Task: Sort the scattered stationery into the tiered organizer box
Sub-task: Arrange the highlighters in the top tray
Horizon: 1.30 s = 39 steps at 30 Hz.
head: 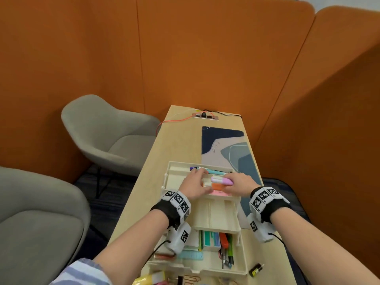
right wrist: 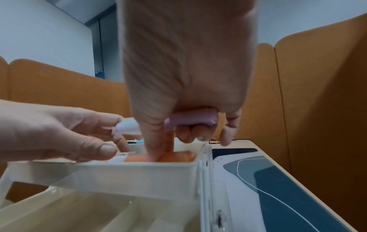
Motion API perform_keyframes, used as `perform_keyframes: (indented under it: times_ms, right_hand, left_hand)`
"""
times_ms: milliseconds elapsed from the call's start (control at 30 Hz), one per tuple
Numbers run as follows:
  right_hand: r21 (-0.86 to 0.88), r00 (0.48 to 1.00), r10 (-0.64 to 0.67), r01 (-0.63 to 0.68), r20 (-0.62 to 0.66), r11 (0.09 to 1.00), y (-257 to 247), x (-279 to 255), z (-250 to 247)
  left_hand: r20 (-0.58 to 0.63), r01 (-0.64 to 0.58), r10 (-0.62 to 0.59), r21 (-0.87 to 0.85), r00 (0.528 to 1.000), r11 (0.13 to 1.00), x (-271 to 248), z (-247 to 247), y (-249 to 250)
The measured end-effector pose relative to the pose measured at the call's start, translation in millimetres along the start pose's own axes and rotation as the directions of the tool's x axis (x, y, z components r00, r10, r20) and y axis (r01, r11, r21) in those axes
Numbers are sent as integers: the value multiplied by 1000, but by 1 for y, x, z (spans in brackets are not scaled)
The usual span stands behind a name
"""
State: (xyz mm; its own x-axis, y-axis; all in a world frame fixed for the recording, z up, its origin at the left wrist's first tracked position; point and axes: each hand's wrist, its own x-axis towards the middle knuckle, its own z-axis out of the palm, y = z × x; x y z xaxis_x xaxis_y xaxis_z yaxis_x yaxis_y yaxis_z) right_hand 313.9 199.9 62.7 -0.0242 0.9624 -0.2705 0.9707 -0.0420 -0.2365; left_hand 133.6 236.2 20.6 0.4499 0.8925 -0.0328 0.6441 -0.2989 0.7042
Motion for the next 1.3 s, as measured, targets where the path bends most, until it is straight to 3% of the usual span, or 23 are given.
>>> perform_keyframes:
  times_ms: [133, 200, 400, 567, 700, 867, 1033, 1300]
  right_hand:
    - [227, 995, 86, -72, -51, 971, 3, 2, 1]
    - [256, 991, 121, -101, -64, 961, 3, 3, 1]
    - [57, 994, -3, 10, -112, 998, -7, 16, 10]
    - [-120, 970, -37, 8, -242, 993, -23, 16, 23]
    - [-174, 941, -68, 10, -333, 985, -25, 12, 31]
    - [-241, 935, -86, 1, -345, 971, -25, -3, 36]
    - [53, 866, 50, -27, -497, 998, -16, -40, 46]
    - [433, 806, 259, -4, -532, 901, -4, -143, 104]
  left_hand:
    - [51, -58, 53, 98, 997, 993, -1, -1, -2]
    - [37, -50, 46, 110, 998, 993, -2, -1, -4]
    - [-28, -15, 18, 79, 999, 997, -6, -6, -8]
    - [-153, 89, -76, 79, 985, 993, -14, -4, -14]
    - [-120, 130, -131, -17, 984, 991, -14, -3, -9]
    - [-33, 87, -85, 66, 996, 994, -6, 1, -5]
    - [-22, 86, -85, 51, 996, 995, -5, 5, -3]
    - [-50, 23, -23, 1, 999, 1000, -37, -5, 9]
